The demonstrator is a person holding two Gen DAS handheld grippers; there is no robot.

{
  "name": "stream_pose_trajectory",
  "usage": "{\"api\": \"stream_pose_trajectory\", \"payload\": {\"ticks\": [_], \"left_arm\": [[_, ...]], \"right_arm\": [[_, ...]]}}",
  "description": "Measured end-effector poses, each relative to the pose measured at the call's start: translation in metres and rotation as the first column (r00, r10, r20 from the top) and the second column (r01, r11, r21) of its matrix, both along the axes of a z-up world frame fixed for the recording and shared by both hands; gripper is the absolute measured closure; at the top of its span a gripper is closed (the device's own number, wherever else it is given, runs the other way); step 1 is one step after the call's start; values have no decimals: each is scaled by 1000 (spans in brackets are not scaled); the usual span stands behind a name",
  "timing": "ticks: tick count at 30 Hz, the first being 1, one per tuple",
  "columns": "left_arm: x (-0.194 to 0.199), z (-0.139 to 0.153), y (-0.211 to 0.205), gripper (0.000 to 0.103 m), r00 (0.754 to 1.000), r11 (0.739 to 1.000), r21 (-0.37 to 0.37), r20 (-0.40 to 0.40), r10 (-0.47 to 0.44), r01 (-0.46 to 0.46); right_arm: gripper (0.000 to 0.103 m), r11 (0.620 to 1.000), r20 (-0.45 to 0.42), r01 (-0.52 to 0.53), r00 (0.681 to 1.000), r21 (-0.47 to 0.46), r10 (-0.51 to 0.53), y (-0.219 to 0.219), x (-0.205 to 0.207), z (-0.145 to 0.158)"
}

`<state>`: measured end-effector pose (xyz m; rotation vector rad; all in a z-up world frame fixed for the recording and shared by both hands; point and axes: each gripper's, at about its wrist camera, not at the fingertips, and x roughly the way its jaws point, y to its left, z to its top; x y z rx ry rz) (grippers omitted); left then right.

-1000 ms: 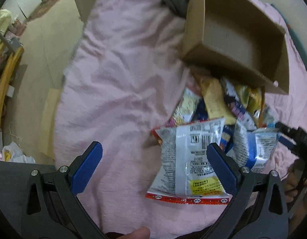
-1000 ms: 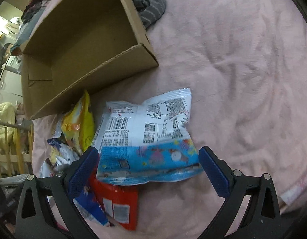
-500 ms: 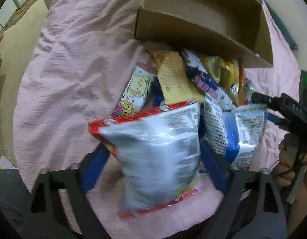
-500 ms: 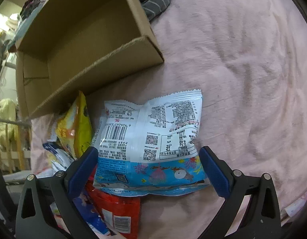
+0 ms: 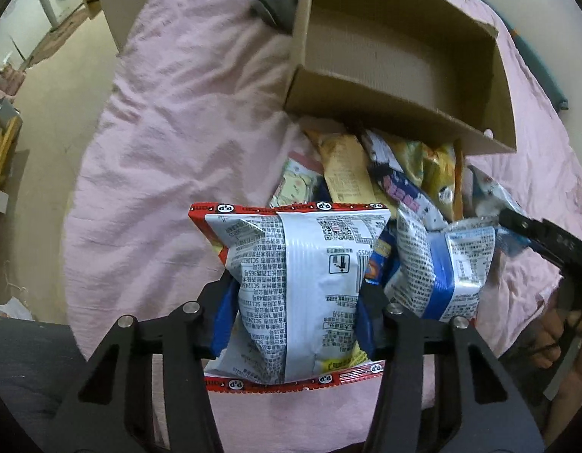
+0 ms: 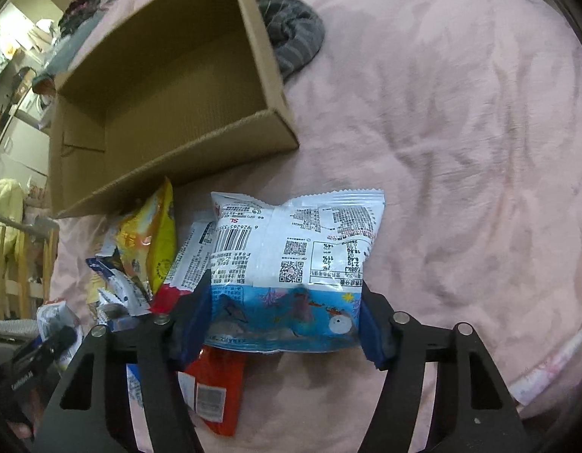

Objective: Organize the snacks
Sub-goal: 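Carry both bags into the cardboard box and open both tools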

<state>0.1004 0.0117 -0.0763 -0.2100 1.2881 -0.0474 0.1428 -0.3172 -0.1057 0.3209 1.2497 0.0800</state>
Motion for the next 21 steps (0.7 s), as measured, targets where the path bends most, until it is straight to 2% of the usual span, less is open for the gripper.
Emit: {"api": "stream_pose_trajectory", "payload": {"ticks": [8, 13, 17, 21], "left_arm": [[5, 24, 1, 58, 996, 999, 34, 91, 11, -14], [23, 39, 0, 59, 989, 997, 75, 149, -16, 5], [46, 62, 0, 59, 978, 996, 90, 209, -26, 7], [73, 84, -8, 59, 961, 994, 111, 272, -47, 17]], "right_arm": [[36, 997, 115, 78, 990, 17, -80, -17, -24, 27], [36, 992, 234, 121, 966, -22, -113, -25, -32, 58], [36, 994, 325, 104, 941, -17, -93, -18, -18, 83], [36, 998, 365, 58, 930, -10, -51, -2, 2, 96]]}}
